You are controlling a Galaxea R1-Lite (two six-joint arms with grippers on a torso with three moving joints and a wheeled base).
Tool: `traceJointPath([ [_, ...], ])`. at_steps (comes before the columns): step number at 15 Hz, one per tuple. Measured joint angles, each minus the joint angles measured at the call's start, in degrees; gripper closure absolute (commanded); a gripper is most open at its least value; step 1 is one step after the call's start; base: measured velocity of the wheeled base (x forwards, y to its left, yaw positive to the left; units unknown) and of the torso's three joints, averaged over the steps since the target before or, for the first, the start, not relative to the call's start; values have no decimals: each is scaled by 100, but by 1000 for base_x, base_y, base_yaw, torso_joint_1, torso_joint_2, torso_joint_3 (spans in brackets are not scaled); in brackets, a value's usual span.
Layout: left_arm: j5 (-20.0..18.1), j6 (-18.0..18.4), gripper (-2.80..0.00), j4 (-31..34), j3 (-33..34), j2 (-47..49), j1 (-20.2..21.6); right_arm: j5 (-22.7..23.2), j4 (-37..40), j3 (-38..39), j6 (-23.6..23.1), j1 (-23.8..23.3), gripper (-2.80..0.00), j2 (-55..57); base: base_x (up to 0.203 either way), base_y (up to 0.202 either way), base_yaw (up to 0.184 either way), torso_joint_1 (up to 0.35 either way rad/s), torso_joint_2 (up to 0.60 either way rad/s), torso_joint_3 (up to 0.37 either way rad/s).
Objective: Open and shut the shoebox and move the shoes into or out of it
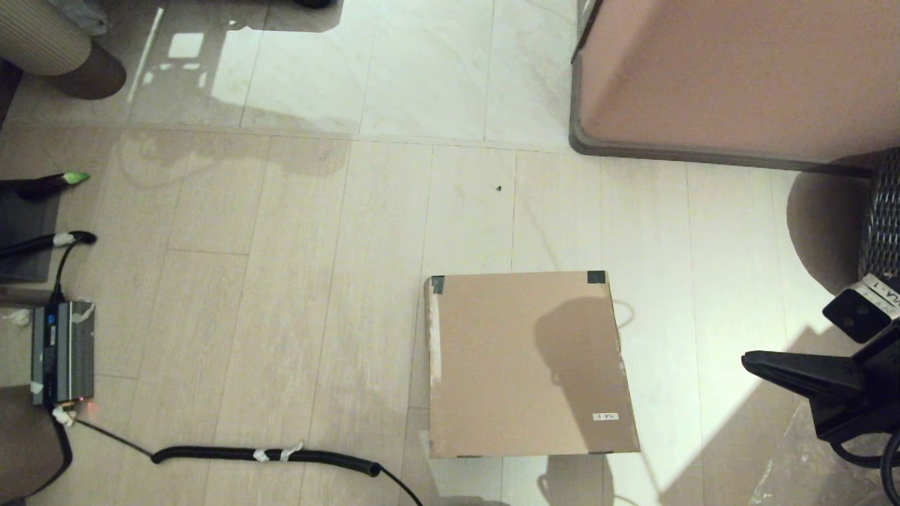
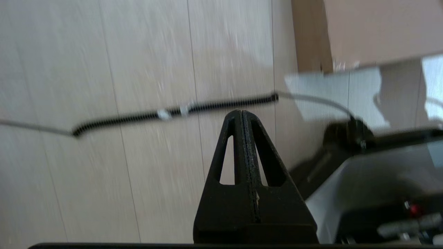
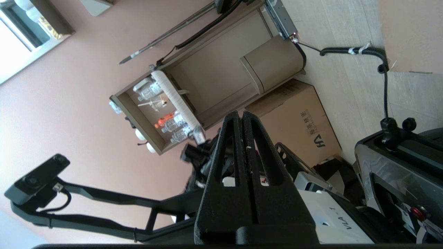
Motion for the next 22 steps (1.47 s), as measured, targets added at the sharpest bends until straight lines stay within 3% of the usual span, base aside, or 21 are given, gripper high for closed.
traceJointPath([
  [4, 155, -206, 0, 18, 0, -924, 143, -15, -2, -93, -12, 0, 0, 103, 0, 0, 0, 0, 0, 0],
  [6, 230, -461, 0, 17, 0, -1084, 171, -20, -2, -123, -12, 0, 0, 143, 0, 0, 0, 0, 0, 0],
  [8, 232, -479, 0, 17, 0, -1159, 179, -120, -2, -85, -32, -24, 0, 185, 0, 0, 0, 0, 0, 0],
  [11, 233, -480, 0, 17, 0, -1197, 181, -658, 0, 186, -256, -277, 0, 210, 0, 0, 0, 0, 0, 0],
  [14, 232, -480, 0, 17, 0, -1207, 181, -1851, 786, 261, -644, -458, 0, -29, 0, 0, 0, 0, 0, 0],
  [16, 232, -480, 0, 19, 0, -1207, 181, -2708, 2283, 234, -1613, -441, 0, -540, 0, 0, 0, 0, 0, 0],
  [20, 232, -483, 0, 17, 0, -1209, 181, -4941, 5725, 412, -5071, 97, 0, -2558, 0, 0, 0, 0, 0, 0],
  [22, 232, -496, 0, 17, 0, -1209, 181, -5774, 6966, 549, -6360, 516, 0, -3912, 0, 0, 0, 0, 0, 0],
])
